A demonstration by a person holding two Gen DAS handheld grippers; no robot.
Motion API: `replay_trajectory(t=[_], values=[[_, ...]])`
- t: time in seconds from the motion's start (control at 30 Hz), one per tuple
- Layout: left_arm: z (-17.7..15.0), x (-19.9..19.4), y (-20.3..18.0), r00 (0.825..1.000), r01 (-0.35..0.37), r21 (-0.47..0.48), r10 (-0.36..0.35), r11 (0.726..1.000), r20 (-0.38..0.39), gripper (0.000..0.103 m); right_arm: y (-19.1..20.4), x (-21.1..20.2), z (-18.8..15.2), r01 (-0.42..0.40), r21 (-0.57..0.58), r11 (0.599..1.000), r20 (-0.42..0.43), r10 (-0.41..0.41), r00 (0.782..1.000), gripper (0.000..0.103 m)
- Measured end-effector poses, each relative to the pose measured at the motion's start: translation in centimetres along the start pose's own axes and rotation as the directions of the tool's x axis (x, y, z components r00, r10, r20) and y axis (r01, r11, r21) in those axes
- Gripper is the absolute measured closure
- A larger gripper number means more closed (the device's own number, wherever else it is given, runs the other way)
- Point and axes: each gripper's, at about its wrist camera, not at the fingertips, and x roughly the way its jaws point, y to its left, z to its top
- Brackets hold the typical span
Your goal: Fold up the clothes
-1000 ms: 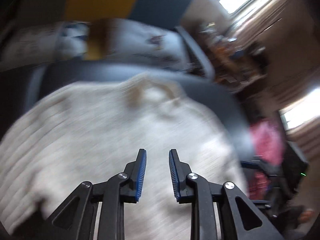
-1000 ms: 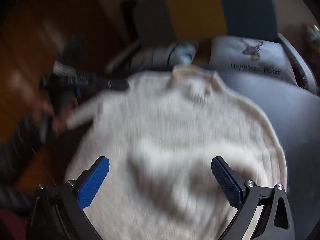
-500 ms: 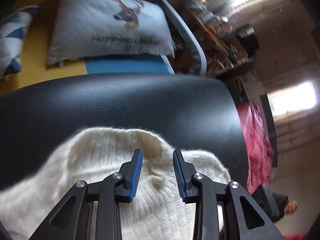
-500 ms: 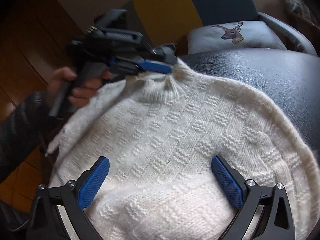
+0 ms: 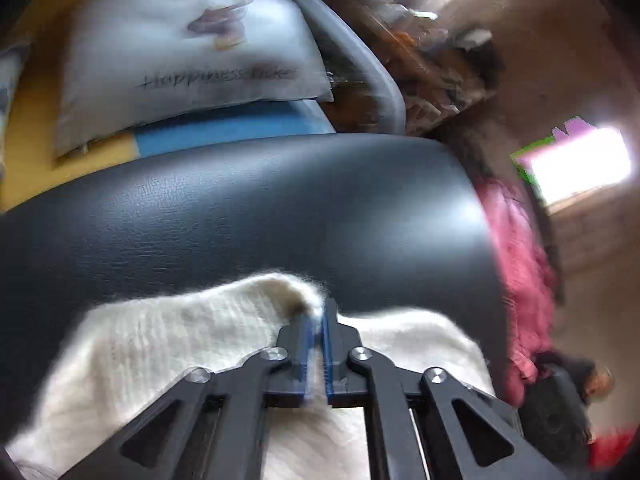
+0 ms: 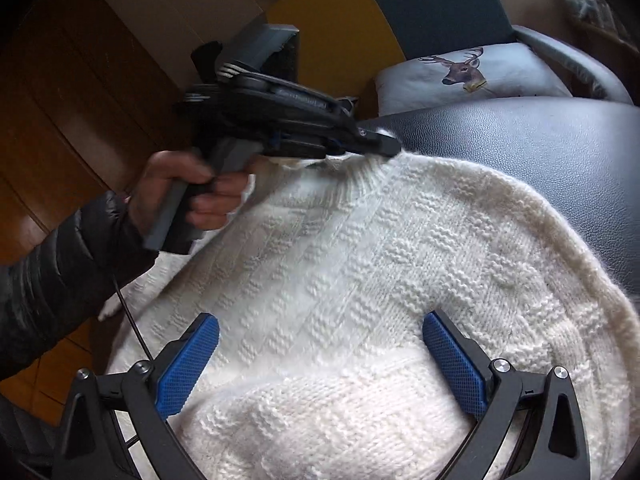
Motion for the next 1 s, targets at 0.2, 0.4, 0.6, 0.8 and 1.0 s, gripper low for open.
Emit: replay_trajectory(t=[0.2, 0.4, 0.6, 0.8, 1.0], values=[[-1.1, -2.4, -1.7, 0.998, -0.037, -0.003, 0.037, 0.999, 0.046, 0.086, 0.1, 0.1, -0.1, 0.016, -0.013, 1.0, -0.004, -0.016, 1.0, 0.0], [-6.0, -11.0, -0.9, 0.956, -0.13, -0.06, 0.141, 0.99, 0.257, 0.082, -0.6, -0.4, 1.0, -0.001, 0.053, 0.999, -0.026, 0.003, 1.0, 0.0], [-12.2, -14.7, 3.6, 0.916, -0.244, -0.153, 0.279, 0.958, 0.287, 0.082, 0.7, 0.3, 8.9, -0.266, 0.214, 0.94, 0.047, 0.262, 0.964, 0.0], [-14.3, -16.4, 4.5, 0.906, -0.239, -0.148, 0.275, 0.96, 0.322, 0.082, 0.5, 7.9, 15.2, -0.364, 0.363, 0.858, -0.003, 0.392, 0.92, 0.0], [-13.1, -15.9, 4.2, 0.887, -0.296, -0.084, 0.306, 0.952, 0.345, 0.082, -0.4, 14.6, 16.2, -0.375, 0.486, 0.789, -0.055, 0.456, 0.888, 0.0]])
